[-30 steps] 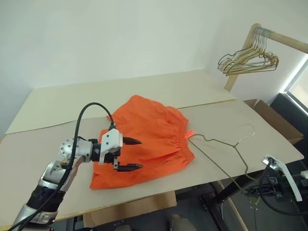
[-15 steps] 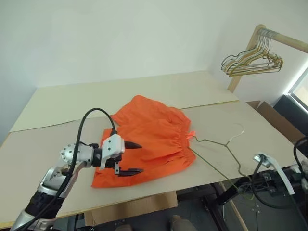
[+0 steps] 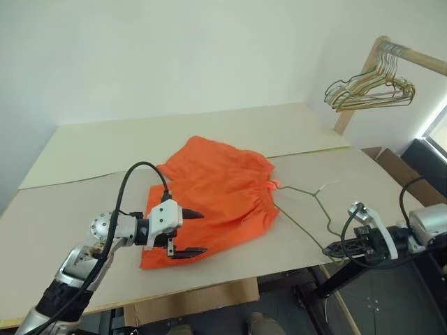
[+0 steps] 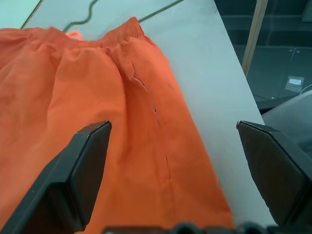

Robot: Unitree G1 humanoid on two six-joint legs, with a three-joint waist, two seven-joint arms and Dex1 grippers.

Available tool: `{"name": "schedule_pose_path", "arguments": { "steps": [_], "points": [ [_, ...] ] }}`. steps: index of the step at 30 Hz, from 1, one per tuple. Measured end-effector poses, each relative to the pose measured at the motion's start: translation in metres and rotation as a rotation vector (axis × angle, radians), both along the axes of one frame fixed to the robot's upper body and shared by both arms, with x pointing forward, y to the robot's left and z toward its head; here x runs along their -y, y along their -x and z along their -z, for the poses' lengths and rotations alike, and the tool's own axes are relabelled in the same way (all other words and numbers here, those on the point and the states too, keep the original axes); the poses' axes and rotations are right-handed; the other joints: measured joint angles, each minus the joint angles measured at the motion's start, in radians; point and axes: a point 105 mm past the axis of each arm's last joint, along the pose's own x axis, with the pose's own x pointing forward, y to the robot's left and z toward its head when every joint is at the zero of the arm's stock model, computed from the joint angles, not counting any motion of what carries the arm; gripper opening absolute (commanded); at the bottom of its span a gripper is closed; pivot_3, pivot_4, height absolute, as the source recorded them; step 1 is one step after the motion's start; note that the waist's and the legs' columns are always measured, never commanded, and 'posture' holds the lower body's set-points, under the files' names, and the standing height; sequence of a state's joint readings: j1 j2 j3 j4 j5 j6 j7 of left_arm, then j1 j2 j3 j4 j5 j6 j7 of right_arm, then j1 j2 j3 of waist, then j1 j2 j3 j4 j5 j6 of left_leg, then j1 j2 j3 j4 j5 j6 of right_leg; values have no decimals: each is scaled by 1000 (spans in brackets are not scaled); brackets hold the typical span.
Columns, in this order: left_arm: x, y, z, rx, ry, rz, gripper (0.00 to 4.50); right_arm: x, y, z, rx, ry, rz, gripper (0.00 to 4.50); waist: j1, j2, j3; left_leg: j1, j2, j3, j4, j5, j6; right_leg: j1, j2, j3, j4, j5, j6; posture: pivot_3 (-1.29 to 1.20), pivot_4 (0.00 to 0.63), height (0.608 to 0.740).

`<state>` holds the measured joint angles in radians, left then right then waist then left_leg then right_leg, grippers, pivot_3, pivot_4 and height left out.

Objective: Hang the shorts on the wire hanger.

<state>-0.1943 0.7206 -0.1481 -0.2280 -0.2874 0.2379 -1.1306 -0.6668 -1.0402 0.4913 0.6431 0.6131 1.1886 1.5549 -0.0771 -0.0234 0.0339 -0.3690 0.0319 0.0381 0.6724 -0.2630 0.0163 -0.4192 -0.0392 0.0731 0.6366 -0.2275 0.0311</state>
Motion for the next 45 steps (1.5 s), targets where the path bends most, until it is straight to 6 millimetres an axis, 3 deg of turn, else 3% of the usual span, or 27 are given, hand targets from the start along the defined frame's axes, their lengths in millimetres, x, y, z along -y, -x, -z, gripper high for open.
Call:
{"name": "schedule_pose_path", "arguments": {
  "steps": [3, 9, 15, 23, 28, 36, 41, 45],
  "points": [
    [1, 0, 0, 10, -7, -3, 4467, -2, -3, -3, 24, -17, -2, 0, 13, 0, 0, -1, 0, 0, 1, 0, 1, 0, 0, 0, 1, 1, -2, 1, 0, 740],
    [2, 2, 0, 13, -5, 0, 4467, -17, 21, 5, 5, -20, -167, 0, 37, 1, 0, -1, 0, 0, 4, -2, 4, -1, 0, -1, 3, 1, -4, -4, 0, 740],
    [4, 4, 1, 18, -12, 15, 4467, -7, 25, 16, -50, 27, -134, 0, 37, 1, 0, -1, 0, 0, 6, -2, 4, -1, 0, 0, 4, -1, -1, -10, 0, 740],
    [6, 5, 5, 16, -26, 27, 4467, 3, -3, 20, -56, 54, 18, 0, 32, 1, -1, 0, 0, 1, 6, -2, 4, -1, 0, 0, 5, 3, -6, -11, 0, 740],
    [7, 5, 5, 15, -23, 28, 4467, -5, -10, 19, -38, 48, 6, 0, 34, 1, -1, -1, 0, 1, 6, -2, 4, -1, 0, 0, 5, 3, -6, -8, 0, 740],
    [7, 5, 8, 13, -35, 29, 4467, -15, 16, -1, 55, 31, -226, 0, 36, 3, -1, -1, 0, 0, 6, -3, 4, -1, 0, -1, 4, 0, -2, -14, 0, 740],
    [9, 6, 9, 18, -34, 42, 4467, -14, 28, 9, 0, 60, -272, 0, 31, 4, -1, 0, 0, 1, 6, -3, 4, -1, 0, 0, 5, -1, 0, -19, 0, 740],
    [9, 6, 11, 16, -36, 41, 4467, -1, 27, 13, -10, 112, -245, 0, 33, 4, -1, -1, 0, 1, 6, -3, 4, -1, 0, 0, 5, -1, -1, -26, 0, 740]
  ]
}}
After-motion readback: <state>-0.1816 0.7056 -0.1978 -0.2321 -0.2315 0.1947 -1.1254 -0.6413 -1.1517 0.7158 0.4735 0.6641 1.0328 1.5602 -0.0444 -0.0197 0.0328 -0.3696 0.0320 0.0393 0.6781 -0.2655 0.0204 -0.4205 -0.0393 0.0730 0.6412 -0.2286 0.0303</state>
